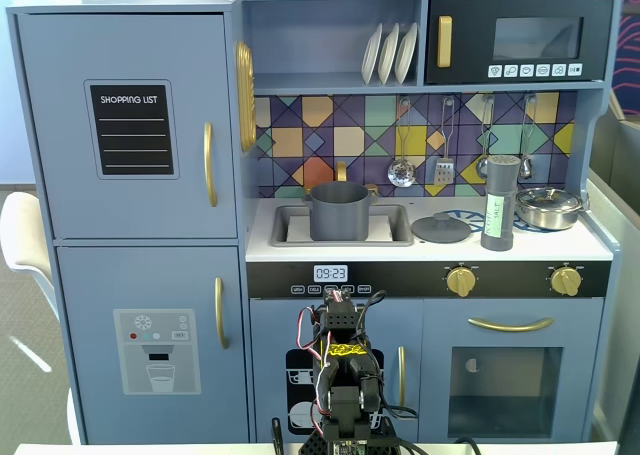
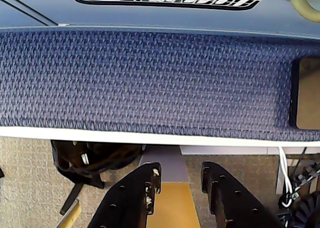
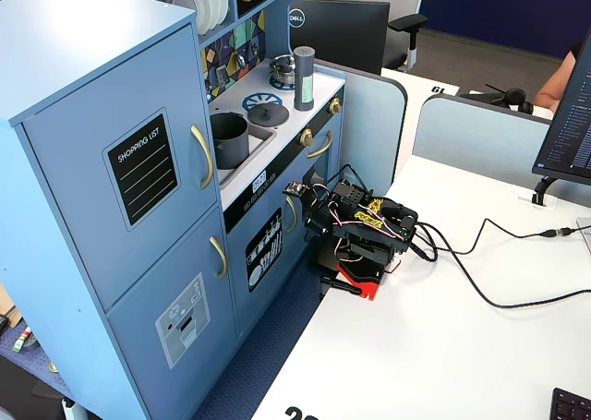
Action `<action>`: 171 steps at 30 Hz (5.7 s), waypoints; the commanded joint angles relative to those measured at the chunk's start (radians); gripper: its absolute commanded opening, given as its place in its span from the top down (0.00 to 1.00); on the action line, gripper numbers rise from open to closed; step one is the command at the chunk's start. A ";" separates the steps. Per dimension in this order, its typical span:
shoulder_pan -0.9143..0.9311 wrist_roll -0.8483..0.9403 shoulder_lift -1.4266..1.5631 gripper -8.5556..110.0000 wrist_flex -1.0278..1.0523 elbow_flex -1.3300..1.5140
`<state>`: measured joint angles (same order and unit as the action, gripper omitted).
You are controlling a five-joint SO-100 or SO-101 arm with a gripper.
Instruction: Put salt in the gray recipient
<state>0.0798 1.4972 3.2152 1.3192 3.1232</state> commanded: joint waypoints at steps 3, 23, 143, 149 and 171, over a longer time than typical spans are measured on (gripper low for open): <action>0.032 0.035 0.005 0.93 0.008 -0.006; 0.164 -0.144 -0.242 0.93 -0.224 -0.345; 0.282 -1.123 -1.042 0.93 -0.845 -1.601; 0.094 -1.605 -1.088 0.93 -0.851 -1.597; -0.123 -2.507 -1.206 0.93 -1.006 -1.740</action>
<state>-0.0215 -0.9603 1.9926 0.3513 1.4895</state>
